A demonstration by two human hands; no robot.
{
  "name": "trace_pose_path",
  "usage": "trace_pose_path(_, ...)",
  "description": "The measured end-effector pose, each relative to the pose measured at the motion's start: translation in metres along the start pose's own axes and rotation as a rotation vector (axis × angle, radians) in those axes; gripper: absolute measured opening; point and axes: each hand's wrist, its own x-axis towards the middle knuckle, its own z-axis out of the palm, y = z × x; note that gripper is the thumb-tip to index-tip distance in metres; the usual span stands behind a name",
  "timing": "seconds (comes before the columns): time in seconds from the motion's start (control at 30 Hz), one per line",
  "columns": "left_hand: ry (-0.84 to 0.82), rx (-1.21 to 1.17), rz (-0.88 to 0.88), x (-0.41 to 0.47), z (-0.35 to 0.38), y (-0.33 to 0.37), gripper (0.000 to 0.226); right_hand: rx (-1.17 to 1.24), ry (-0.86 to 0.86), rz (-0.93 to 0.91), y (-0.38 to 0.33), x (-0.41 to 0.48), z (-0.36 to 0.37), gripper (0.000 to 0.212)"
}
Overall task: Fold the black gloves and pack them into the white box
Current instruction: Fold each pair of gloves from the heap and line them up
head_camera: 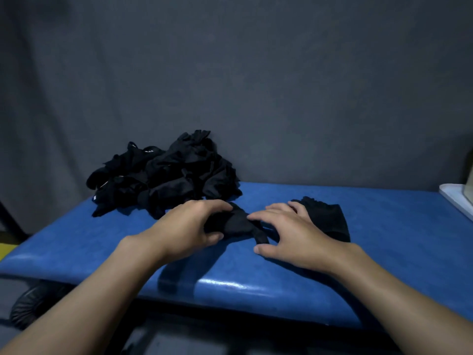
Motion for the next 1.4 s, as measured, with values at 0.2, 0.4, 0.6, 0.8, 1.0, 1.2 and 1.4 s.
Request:
trace_pose_path(0.2,0.090,-0.096,-0.005,-0.003,-0.001,0.000,0.042,0.064,0.155,-0.021,-0.004,0.008,0.006,0.044)
trace_pose_path(0.4,0.274,-0.311,0.013,0.000,-0.004,0.010,0.015,0.243,0.135,0.044,-0.008,0.000,-0.008,0.058)
trace_pose_path(0.6,0.281,-0.635,-0.042,0.002,-0.008,0.033,0.009,0.484,0.286,0.052,-0.002,-0.006,-0.019,0.018)
trace_pose_path(0.8,0.191,-0.829,-0.042,0.010,-0.005,0.058,0.015,0.746,0.384,0.095,0.005,-0.020,-0.037,0.017)
trace_pose_path(1.0,0.078,-0.810,0.066,0.019,0.003,0.066,0.054,0.945,0.493,0.192,0.009,-0.028,-0.051,0.016)
trace_pose_path(1.2,0.270,-0.929,0.052,0.030,0.008,0.090,0.006,1.063,0.493,0.211,0.013,-0.036,-0.060,0.038)
trace_pose_path(1.4,0.350,-1.070,-0.111,0.047,0.016,0.099,0.035,1.103,0.463,0.262,0.028,-0.040,-0.066,0.049)
